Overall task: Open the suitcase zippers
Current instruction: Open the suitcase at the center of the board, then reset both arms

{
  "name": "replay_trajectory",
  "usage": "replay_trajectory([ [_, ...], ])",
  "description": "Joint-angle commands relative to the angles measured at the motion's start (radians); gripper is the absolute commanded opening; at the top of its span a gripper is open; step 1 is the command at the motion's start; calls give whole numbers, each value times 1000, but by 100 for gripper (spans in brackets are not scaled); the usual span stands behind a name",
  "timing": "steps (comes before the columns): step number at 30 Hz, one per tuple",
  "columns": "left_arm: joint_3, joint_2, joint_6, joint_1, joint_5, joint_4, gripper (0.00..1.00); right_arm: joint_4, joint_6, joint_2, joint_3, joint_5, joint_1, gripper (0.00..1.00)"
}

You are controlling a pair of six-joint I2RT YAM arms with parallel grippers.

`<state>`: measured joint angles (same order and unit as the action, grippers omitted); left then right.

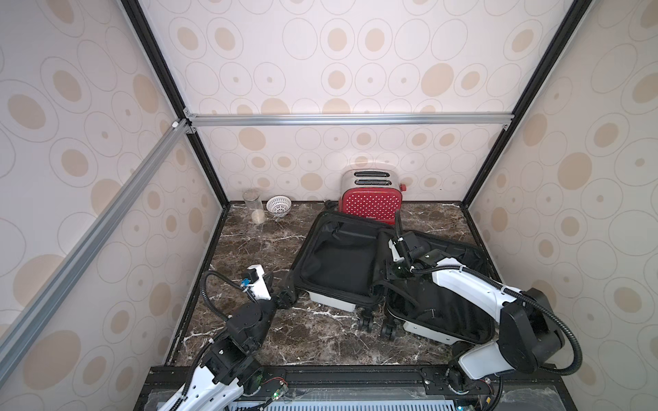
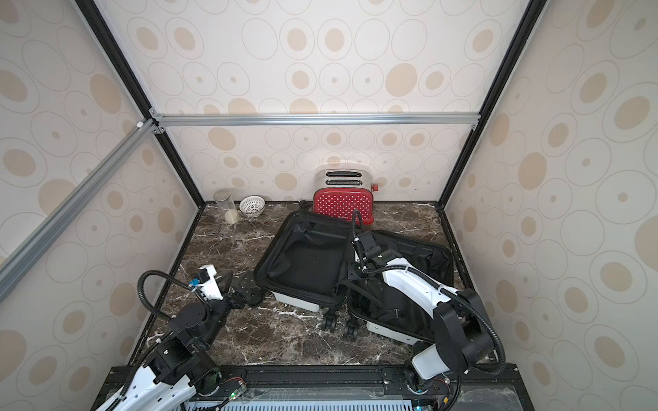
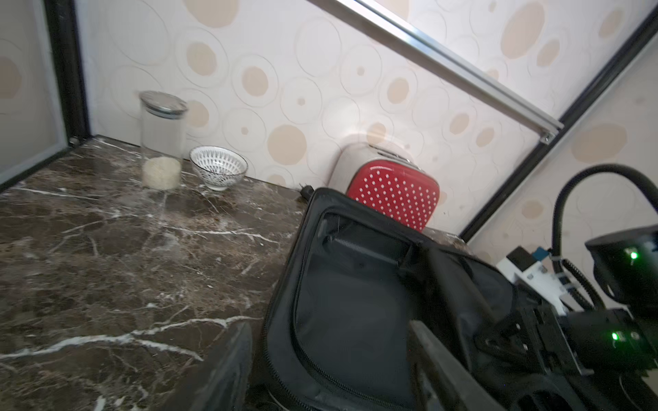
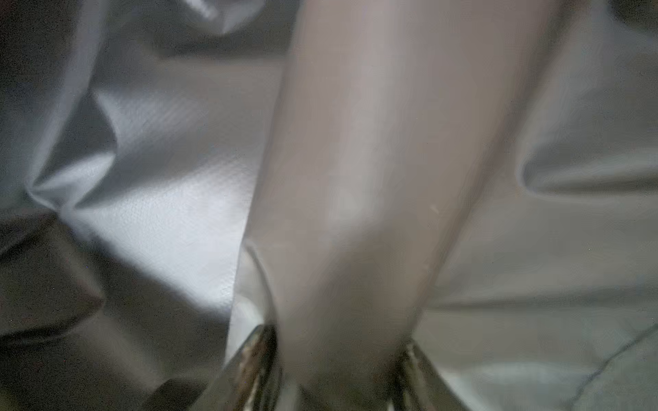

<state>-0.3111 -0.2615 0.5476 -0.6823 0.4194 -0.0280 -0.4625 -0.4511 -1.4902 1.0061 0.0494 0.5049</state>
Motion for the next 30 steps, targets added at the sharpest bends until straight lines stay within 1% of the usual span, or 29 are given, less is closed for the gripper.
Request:
replay_trajectory([
  [1, -21, 61, 33, -5, 103, -94, 68, 16, 111, -32, 17, 67, 55, 36],
  [2, -16, 63, 17, -6, 102, -74, 69, 27, 139, -41, 27, 81, 76, 31],
  [5, -18, 14, -42, -5, 93, -13, 69, 30, 211, -83, 86, 84, 132, 27],
  [7, -28, -49, -72, -5, 85, 30, 69, 44, 206, -111, 125, 90, 149, 27],
  [9, -40, -121, -95, -5, 79, 82, 71, 93, 157, -133, 151, 94, 157, 28],
  [10, -47, -158, -106, -5, 78, 111, 73, 124, 124, -141, 161, 95, 162, 31],
  [11, -58, -203, -115, -3, 78, 136, 74, 149, 89, -143, 173, 83, 170, 37],
  [13, -85, -279, -126, 1, 87, 163, 78, 178, 38, -127, 194, 56, 173, 55],
  [14, -100, -314, -141, 8, 83, 176, 79, 185, 24, -107, 201, 31, 173, 60],
  [15, -109, -339, -152, 17, 78, 194, 80, 192, 17, -84, 198, 0, 173, 64],
  [17, -116, -383, -168, 57, 59, 259, 84, 192, 24, -20, 187, -89, 171, 75],
  [18, -116, -401, -178, 82, 43, 293, 84, 190, 38, 10, 179, -127, 167, 86],
  [19, -120, -430, -186, 112, 21, 334, 85, 190, 50, 43, 165, -163, 151, 100],
  [22, -143, -519, -203, 193, -50, 417, 88, 226, 84, 142, 94, -213, 64, 100],
  [23, -150, -552, -219, 212, -63, 450, 98, 249, 104, 174, 62, -233, 27, 100],
  [24, -155, -578, -243, 222, -66, 475, 98, 275, 130, 202, 31, -260, -1, 100],
  [26, -162, -639, -304, 234, -24, 542, 99, 359, 207, 261, -55, -336, -53, 100],
  [28, -150, -685, -337, 261, 4, 610, 99, 506, 308, 309, -171, -393, -100, 100],
  [30, -91, -716, -413, 280, 49, 748, 99, 658, 416, 336, -286, -426, -144, 100],
])
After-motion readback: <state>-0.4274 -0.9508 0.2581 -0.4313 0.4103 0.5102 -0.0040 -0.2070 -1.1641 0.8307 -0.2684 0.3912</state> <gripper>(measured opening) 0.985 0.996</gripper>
